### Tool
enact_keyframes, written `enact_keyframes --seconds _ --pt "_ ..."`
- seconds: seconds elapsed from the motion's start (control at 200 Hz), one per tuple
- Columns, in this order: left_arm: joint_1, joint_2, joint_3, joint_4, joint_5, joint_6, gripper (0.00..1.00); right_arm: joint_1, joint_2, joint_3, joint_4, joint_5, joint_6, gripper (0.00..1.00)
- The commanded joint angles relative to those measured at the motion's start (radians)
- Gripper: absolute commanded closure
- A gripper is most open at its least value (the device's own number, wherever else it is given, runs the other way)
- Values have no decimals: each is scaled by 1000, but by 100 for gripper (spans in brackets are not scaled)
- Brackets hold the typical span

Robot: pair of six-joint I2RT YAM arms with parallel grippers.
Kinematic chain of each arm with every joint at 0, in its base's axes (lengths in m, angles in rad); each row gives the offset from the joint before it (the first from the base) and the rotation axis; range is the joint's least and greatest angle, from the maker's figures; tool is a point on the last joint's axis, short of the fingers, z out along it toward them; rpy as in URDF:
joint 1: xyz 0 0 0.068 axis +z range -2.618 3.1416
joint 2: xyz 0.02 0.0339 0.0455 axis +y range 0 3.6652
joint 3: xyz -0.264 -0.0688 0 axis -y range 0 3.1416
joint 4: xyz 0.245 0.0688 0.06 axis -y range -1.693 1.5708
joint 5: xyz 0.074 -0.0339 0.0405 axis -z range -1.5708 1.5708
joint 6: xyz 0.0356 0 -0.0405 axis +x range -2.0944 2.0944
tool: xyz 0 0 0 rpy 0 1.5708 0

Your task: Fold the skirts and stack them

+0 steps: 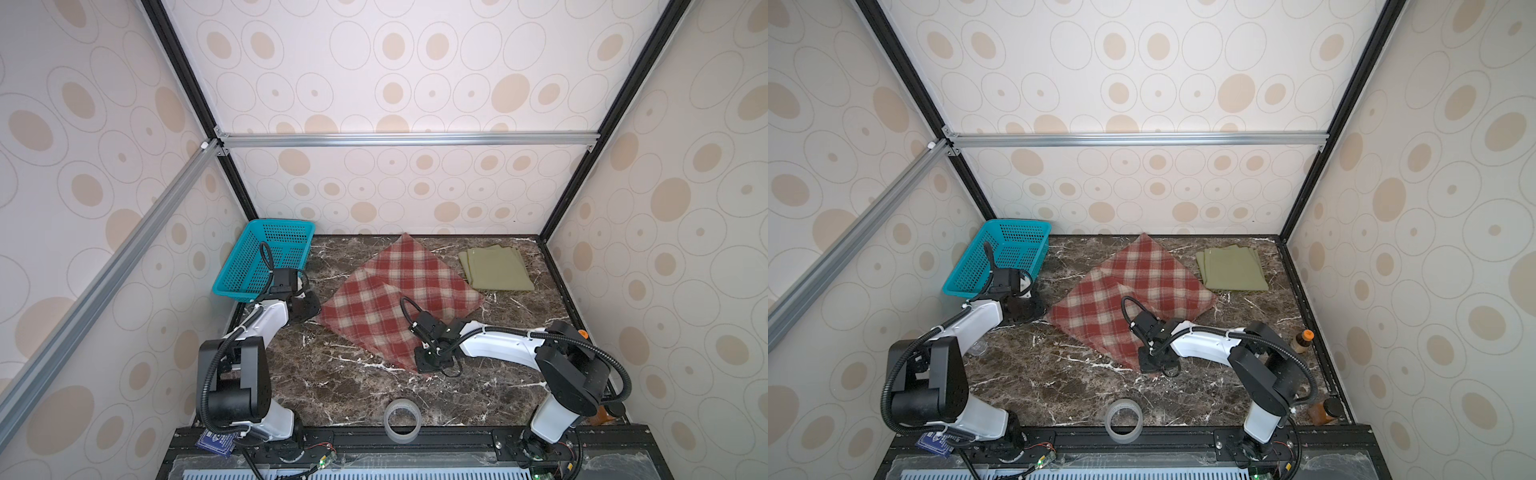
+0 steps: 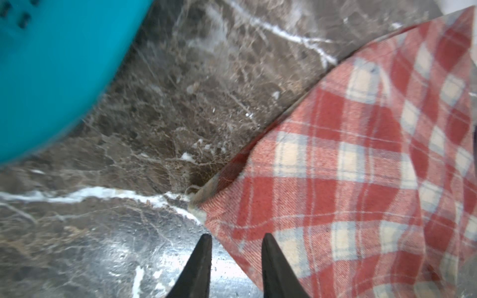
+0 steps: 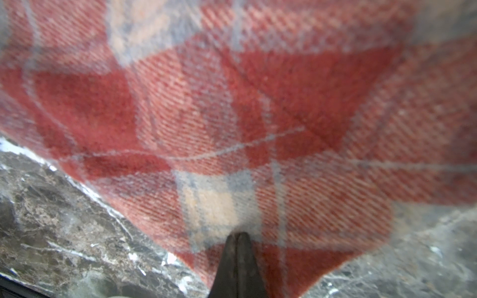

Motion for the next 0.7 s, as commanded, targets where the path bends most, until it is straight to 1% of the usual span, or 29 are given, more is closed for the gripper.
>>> enact_keyframes --seconds 0.0,0.08,0.15,0.28,0.565,0.695 --pt "-4 2 13 -38 -11 6 63 11 2 15 -30 2 2 100" --pt "-4 20 4 -25 1 -5 63 12 0 18 -29 2 -3 100" --pt "-4 34 -8 2 15 -16 64 12 -3 16 -27 4 -5 100" --pt "-4 58 -18 35 8 -34 64 11 -6 12 -19 6 -4 100" --pt "-2 84 -37 92 2 -84 59 11 -7 9 -18 7 -2 100" --pt "-1 99 -40 100 9 -88 58 12 -4 14 -22 8 -5 100"
